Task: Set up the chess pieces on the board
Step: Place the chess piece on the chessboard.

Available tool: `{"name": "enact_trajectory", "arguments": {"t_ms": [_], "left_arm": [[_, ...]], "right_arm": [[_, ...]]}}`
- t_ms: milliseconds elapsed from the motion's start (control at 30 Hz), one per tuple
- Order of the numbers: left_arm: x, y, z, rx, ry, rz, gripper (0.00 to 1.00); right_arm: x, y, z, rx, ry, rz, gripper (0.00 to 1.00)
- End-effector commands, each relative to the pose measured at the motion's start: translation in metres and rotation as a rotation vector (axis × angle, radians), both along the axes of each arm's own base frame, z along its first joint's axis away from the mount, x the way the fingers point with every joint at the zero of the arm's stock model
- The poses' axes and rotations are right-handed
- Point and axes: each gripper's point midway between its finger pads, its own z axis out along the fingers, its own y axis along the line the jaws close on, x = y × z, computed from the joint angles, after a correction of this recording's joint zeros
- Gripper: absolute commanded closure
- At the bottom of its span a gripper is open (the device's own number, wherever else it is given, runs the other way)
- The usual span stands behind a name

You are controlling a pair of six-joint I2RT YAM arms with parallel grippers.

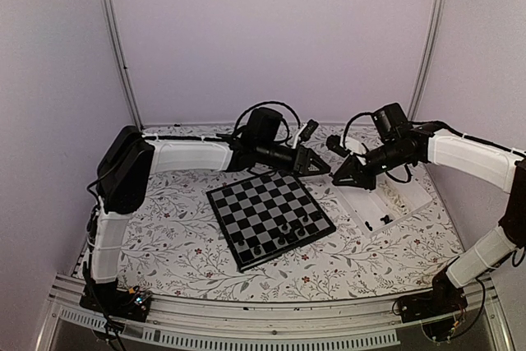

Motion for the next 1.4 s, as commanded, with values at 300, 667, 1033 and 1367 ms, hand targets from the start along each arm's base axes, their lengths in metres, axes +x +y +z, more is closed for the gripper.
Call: {"name": "enact_trajectory", "arguments": {"t_ms": [300,667,1033,1367], "left_arm": [[-0.02,-0.016,0.007,-0.039,0.021,-0.106,0.7],[-0.019,-0.014,-0.001,-0.009,0.04,-0.089,0.67],[-0.018,-0.012,-0.005,-0.001,0.056,-0.087,0.76],[-0.021,-0.012,-0.007,0.0,0.075,-0.103,0.84]], "right_arm": [[-0.002,0.014,0.005,0.016,-0.005,0.041,0.96],[0.0,0.019,0.013,0.038,-0.004,0.042,0.95],[0.002,0.018,0.012,0.034,-0.006,0.031,0.95],[0.005,0.02,0.011,0.035,-0.006,0.021,0.95]]}}
